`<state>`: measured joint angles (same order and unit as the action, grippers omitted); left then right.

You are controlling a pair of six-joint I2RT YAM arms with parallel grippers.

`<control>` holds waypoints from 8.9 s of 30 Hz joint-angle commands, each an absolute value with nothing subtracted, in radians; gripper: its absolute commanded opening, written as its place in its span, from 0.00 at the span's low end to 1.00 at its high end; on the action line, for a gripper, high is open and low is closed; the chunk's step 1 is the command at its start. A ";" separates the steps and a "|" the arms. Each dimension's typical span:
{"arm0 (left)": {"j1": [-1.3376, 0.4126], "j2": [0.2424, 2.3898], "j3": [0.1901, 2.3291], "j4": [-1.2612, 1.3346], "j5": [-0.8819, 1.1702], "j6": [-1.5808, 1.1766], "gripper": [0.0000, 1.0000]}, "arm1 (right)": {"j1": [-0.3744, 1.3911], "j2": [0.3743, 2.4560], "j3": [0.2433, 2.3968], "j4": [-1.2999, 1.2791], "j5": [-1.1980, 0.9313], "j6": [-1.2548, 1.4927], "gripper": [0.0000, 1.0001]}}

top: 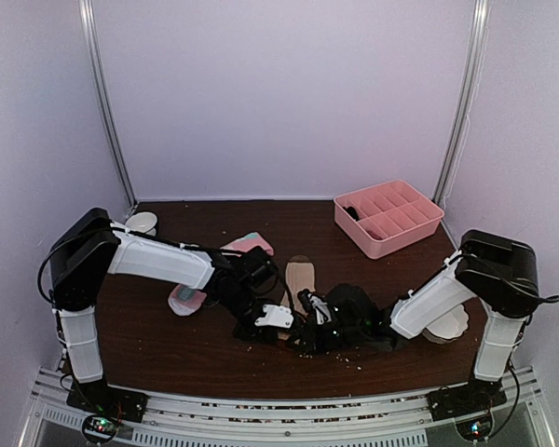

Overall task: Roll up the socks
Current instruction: Roll the sock at the center of the board.

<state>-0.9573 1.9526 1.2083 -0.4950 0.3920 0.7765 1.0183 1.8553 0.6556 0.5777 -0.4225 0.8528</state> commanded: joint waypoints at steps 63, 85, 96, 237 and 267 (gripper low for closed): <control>-0.870 2.341 1.639 -1.184 0.730 0.756 0.00 | 1.347 1.860 0.631 0.511 0.175 -0.259 0.11; -0.828 2.139 1.515 -0.960 0.664 0.684 0.65 | 1.222 1.856 0.632 0.357 -0.223 0.009 0.00; -0.800 1.753 1.137 -0.554 0.631 0.650 0.94 | 1.147 1.862 0.677 0.285 -0.444 0.272 0.00; -0.815 2.313 1.565 -1.059 0.681 0.587 0.23 | 1.243 1.826 0.750 0.385 -0.021 -0.127 0.07; -0.587 1.732 1.356 -0.614 0.153 0.353 0.98 | 1.060 1.931 0.754 0.260 -0.521 0.277 0.00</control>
